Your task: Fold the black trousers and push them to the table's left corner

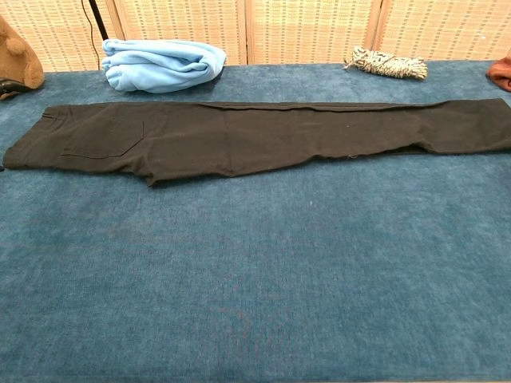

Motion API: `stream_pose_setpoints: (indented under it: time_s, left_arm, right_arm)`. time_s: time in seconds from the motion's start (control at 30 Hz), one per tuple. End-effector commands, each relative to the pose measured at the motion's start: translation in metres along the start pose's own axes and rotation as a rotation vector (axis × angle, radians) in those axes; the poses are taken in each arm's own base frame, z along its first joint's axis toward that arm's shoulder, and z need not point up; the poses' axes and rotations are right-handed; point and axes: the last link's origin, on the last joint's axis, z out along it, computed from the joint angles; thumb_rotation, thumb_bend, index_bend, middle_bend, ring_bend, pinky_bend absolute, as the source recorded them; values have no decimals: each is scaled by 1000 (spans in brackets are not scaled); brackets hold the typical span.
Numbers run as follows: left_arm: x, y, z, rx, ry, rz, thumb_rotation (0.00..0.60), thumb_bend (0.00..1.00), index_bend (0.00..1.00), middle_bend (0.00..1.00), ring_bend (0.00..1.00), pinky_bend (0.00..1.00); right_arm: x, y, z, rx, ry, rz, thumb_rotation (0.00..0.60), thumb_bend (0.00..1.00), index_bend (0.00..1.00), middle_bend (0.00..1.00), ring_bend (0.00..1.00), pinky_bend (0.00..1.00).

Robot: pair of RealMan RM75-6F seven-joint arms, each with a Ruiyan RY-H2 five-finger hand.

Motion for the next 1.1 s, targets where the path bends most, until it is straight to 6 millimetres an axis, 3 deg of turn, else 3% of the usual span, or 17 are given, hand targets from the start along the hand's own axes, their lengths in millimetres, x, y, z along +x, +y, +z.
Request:
stream_pose_setpoints:
  time_s: [0.03, 0.27, 1.1]
  left_arm:
    - [-4, 1, 5, 13, -9, 5, 600, 0, 0, 0, 0, 90]
    - [-6, 6, 20, 9, -14, 16, 600, 6, 0, 0, 0, 90]
    - [-19, 22, 38, 14, -45, 44, 600, 22, 0, 0, 0, 90]
  right_arm:
    - [0, 0, 1, -1, 1, 6, 600, 0, 28, 0, 0, 153]
    - [1, 1, 1, -6, 2, 26, 600, 0, 28, 0, 0, 153]
    - [8, 8, 2, -35, 9, 61, 600, 0, 22, 0, 0, 153]
